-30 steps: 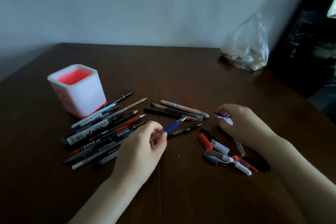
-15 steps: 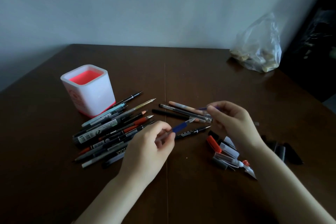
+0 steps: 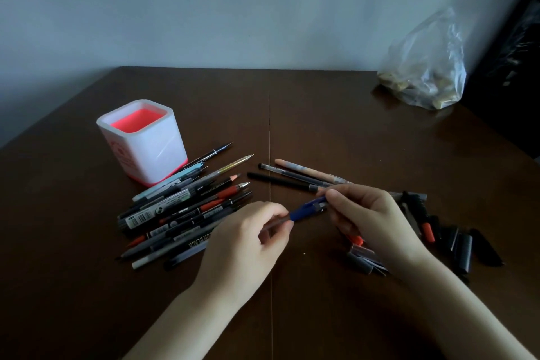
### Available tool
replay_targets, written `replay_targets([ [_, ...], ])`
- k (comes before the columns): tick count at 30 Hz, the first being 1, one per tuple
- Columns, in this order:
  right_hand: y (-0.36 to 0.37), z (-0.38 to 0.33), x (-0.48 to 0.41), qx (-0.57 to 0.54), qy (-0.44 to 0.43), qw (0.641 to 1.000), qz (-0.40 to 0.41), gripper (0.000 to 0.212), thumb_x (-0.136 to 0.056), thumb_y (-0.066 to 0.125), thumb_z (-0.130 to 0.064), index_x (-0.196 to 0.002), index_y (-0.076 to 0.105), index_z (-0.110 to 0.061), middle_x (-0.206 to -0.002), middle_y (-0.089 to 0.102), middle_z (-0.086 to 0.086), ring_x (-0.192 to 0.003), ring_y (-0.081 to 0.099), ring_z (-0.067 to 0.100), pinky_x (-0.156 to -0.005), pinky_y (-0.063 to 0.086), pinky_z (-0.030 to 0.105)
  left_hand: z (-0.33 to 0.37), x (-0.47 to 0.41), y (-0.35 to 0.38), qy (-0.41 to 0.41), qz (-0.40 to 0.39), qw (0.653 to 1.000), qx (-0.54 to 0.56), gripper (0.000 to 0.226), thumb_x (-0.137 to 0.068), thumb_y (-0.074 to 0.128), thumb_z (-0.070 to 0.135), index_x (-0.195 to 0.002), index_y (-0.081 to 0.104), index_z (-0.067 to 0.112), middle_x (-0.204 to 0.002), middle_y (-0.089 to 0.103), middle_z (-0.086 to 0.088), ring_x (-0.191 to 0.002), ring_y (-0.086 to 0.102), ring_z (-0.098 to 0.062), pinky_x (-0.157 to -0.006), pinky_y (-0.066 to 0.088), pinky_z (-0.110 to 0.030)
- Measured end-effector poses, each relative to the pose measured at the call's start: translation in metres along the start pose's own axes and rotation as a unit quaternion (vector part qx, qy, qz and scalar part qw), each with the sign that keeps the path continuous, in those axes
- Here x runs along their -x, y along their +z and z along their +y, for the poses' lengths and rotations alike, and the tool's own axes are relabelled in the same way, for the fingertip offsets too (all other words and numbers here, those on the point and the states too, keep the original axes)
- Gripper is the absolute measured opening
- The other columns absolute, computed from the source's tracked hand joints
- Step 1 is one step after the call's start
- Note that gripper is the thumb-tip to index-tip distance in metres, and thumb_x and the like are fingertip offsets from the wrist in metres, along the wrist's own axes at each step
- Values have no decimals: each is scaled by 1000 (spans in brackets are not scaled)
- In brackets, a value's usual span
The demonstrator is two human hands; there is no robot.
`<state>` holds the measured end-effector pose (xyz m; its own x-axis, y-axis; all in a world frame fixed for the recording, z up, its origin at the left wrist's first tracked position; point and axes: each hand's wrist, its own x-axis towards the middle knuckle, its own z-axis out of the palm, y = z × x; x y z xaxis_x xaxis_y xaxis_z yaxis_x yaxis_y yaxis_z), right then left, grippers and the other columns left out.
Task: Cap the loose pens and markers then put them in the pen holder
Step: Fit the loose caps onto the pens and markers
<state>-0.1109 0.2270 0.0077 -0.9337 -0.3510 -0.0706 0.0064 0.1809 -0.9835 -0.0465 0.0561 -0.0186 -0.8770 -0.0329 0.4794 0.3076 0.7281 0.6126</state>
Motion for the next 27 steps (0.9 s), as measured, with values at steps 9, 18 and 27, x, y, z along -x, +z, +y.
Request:
replay_targets([
  [9,2,-1,5,80,-69,994,-4,15,-88,53,-17,-88,66,-23,-56,60,-5,-46,48,1,-43,39,13,-2,-2,1,15,26,999,-25,31,-81,49,37,-92,68,17,-82,69,5,-80,60,-6,-64,50,-15],
  [18,-55,-3,-19,126,-104,937,308,14,-92,50,-21,-99,62,-24,-77,61,-10,-69,56,6,-65,47,22,-1,-4,15,50,-29,981,-184,37,-71,72,13,-108,64,13,-107,67,-2,-100,63,-19,-87,40,-29],
  [27,-69,7,-65,400,-45,912,81,17,-89,53,-20,-101,61,-28,-97,63,-5,-95,56,15,-75,44,25,5,-11,29,31,-119,971,-204,35,-88,57,20,-122,56,23,-120,60,7,-115,53,-14,-97,36,-31],
])
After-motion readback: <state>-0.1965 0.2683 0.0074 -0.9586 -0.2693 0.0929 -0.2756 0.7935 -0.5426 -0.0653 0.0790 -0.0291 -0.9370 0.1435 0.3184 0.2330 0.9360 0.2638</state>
